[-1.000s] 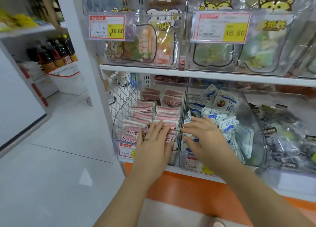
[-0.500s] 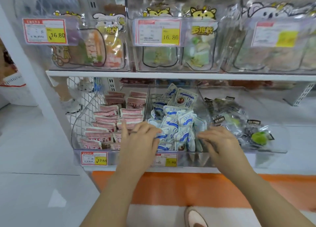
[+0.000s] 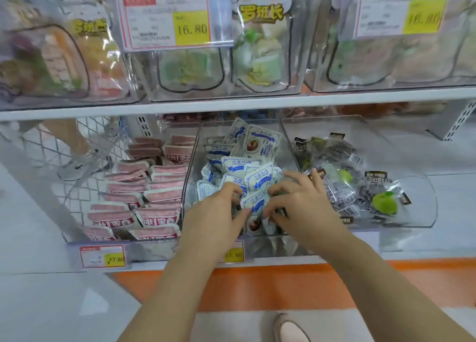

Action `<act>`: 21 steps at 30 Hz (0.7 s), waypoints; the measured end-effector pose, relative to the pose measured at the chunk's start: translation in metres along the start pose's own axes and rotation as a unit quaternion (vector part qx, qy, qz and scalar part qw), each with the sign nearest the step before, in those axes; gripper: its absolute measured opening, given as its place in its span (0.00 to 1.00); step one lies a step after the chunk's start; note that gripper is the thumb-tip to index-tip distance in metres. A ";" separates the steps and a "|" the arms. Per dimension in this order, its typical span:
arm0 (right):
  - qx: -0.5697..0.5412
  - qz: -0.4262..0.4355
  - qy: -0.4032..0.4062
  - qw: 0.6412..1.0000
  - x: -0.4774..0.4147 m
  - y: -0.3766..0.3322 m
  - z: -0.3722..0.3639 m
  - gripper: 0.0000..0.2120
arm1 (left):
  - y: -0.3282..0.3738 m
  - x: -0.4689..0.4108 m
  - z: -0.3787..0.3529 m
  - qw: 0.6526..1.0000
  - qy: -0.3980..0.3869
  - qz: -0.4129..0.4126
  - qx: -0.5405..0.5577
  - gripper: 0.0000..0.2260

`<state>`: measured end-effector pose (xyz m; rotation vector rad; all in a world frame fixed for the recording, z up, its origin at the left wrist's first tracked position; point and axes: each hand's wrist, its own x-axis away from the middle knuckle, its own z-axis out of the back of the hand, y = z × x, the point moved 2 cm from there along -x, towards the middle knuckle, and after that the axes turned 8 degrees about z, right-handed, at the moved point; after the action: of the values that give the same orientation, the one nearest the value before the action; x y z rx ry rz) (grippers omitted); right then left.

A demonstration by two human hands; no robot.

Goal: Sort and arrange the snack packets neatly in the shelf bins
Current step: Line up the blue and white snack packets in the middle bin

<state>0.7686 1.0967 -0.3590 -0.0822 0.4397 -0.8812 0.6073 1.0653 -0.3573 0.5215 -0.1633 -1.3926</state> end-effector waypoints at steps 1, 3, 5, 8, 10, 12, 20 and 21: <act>0.005 0.013 0.010 1.000 0.000 0.002 0.001 0.08 | 0.003 -0.002 -0.002 1.000 -0.004 -0.002 -0.006 0.12; 0.015 0.034 0.050 0.998 0.000 0.006 0.005 0.10 | 0.008 -0.004 -0.005 1.000 -0.001 -0.015 -0.020 0.08; -0.022 0.021 0.101 0.994 0.000 0.011 0.015 0.09 | 0.008 -0.007 -0.004 1.000 0.000 -0.014 0.021 0.05; -0.098 -0.006 0.154 0.983 0.003 0.018 0.033 0.09 | 0.004 -0.012 0.002 0.995 -0.005 -0.002 0.096 0.07; -0.163 -0.022 0.133 0.977 0.005 0.017 0.039 0.12 | 0.001 -0.014 0.008 0.990 -0.001 0.005 0.142 0.06; -0.209 -0.028 0.115 0.971 0.007 0.014 0.041 0.12 | 0.000 -0.011 0.012 0.984 -0.002 0.008 0.178 0.06; -0.268 -0.091 0.142 0.948 0.013 0.019 0.054 0.16 | -0.004 -0.008 0.014 0.977 -0.013 0.028 0.210 0.05; -0.244 -0.092 0.141 0.955 0.014 0.019 0.055 0.17 | -0.003 -0.008 0.013 0.978 -0.020 0.030 0.207 0.05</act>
<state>0.8120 1.0921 -0.3188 -0.4612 0.9243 -0.9544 0.5975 1.0690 -0.3456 0.8273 -0.5049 -1.3139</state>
